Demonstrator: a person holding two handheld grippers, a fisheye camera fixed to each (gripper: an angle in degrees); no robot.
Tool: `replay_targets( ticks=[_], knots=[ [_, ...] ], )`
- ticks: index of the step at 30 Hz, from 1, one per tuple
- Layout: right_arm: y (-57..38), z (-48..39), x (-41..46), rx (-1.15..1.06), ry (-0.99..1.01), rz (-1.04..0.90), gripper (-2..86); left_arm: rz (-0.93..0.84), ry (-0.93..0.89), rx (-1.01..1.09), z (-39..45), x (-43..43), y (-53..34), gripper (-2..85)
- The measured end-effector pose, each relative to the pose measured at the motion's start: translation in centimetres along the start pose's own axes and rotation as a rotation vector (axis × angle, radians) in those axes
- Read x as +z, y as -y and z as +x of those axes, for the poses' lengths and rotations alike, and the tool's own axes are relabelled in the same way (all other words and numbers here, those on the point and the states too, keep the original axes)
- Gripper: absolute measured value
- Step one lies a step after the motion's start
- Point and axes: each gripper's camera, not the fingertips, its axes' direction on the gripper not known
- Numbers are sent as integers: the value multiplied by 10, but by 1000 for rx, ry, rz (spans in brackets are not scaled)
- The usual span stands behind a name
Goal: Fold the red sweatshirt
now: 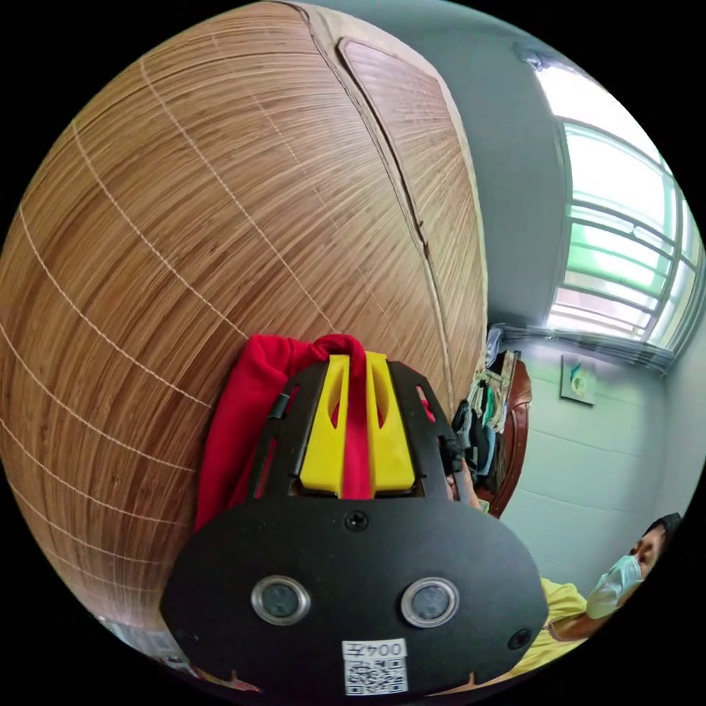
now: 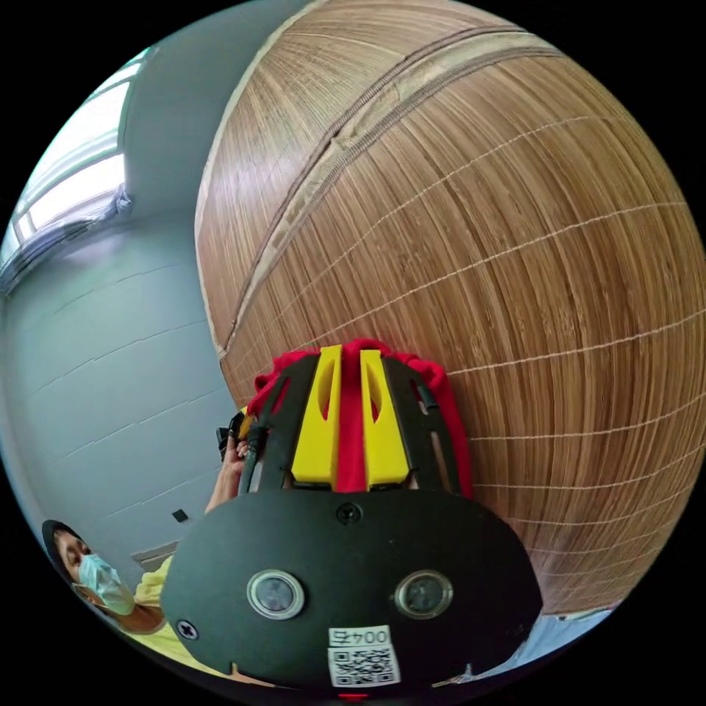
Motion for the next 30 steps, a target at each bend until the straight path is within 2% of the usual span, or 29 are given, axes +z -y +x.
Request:
replay_targets(
  ticks=[2, 5, 8, 10, 14, 17, 18, 20, 23, 26, 30],
  knots=[
    [-17, -13, -26, -15, -28, 187, 121, 56, -94, -15, -5, -1, -8, 60],
    [-46, -45, -56, -120, -153, 319, 154, 208, -162, -30, -7, -18, -22, 67],
    [-93, -94, -46, -317, -353, 261, 157, 331, -156, -19, -5, -45, -33, 65],
    [-131, -120, -25, -432, -460, 199, 161, 342, -105, 43, 6, -56, -42, 61],
    [-201, -136, 39, -568, -645, 46, 163, 269, 74, 219, 33, -67, -88, 43],
    [-212, -118, 99, -555, -822, -154, 164, 201, 233, 323, 37, -74, -133, 38],
    [-210, -113, 108, -543, -853, -159, 163, 182, 266, 341, 37, -75, -142, 38],
    [-203, -112, 105, -510, -806, -125, 162, 85, 387, 390, 32, -77, -176, 40],
    [-179, -118, 99, -481, -746, -242, 161, -27, 490, 454, 27, -74, -209, 49],
    [-159, -120, 93, -402, -696, -281, 158, -155, 559, 541, 28, -61, -229, 65],
    [-145, -134, 103, -416, -757, -360, 158, -281, 614, 681, 37, -38, -238, 82]
  ],
)
